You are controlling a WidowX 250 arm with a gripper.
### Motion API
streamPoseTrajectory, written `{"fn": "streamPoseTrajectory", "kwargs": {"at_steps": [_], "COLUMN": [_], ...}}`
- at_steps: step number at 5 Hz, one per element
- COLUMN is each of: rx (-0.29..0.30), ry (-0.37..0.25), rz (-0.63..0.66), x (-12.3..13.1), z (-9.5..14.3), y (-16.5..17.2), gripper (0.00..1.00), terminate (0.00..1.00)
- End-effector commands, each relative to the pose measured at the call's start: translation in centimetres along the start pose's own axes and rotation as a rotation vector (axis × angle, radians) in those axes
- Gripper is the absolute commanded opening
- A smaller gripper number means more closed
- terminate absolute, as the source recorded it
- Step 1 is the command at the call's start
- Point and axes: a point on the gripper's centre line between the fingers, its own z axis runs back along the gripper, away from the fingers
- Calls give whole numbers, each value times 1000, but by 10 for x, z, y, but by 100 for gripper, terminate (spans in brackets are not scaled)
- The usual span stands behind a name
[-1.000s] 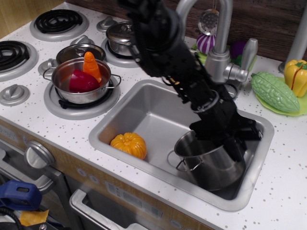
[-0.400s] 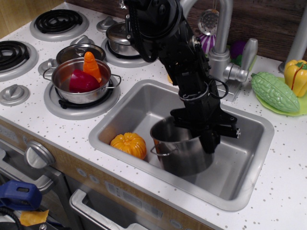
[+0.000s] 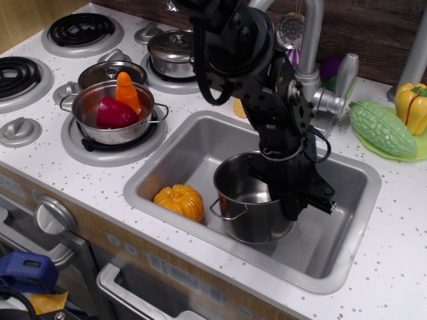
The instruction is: Flip pot upright in sink
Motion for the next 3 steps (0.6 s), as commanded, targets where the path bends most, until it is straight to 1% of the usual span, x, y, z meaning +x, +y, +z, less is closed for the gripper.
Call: {"fn": "streamPoseTrajectory", "kwargs": {"at_steps": [1,2,3], "rx": [-10,-10,-10], "ry": [-94,-94,-94], "rz": [-11,-11,-11], "x": [16,16,16], "z": [19,19,19], "y": [1,1,1], "gripper": [100,100,100], "terminate": [0,0,100]}}
